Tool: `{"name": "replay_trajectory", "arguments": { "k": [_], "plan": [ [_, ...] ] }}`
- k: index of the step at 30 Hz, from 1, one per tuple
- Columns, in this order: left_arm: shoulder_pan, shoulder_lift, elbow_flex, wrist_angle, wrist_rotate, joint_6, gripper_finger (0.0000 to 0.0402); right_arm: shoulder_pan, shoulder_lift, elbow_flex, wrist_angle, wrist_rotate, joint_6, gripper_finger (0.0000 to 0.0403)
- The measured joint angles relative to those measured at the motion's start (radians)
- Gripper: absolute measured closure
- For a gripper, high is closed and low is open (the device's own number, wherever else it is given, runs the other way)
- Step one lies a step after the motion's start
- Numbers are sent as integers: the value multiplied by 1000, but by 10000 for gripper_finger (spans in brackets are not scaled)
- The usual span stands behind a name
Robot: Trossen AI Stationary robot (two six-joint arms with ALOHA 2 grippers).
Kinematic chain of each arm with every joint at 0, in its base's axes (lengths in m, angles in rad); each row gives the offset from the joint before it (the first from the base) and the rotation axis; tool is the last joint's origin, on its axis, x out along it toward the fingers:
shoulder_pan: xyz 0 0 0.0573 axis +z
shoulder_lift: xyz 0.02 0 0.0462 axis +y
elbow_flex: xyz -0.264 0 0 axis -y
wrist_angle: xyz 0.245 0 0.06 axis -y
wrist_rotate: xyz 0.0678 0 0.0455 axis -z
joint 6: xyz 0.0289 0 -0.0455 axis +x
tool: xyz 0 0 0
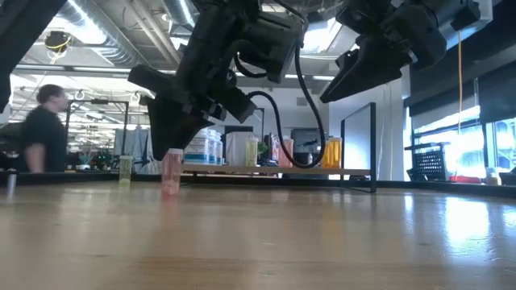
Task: Pick and place medicine bottles onto shelf by color
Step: Put the red pill bottle on the shelf aligned with the other red pill bottles
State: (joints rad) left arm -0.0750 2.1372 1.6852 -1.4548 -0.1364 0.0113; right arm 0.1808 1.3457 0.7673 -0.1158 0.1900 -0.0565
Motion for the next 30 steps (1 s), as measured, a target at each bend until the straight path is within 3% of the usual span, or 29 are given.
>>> {"name": "replay_trajectory", "arguments": {
  "k": [15,30],
  "plan": [
    [1,-101,-1,-14,-30,-44,215,0,0,0,0,0,-1,232],
    [-76,-349,-1,-37,-334,-224,214,0,0,0,8,0,-2,232]
  ]
}}
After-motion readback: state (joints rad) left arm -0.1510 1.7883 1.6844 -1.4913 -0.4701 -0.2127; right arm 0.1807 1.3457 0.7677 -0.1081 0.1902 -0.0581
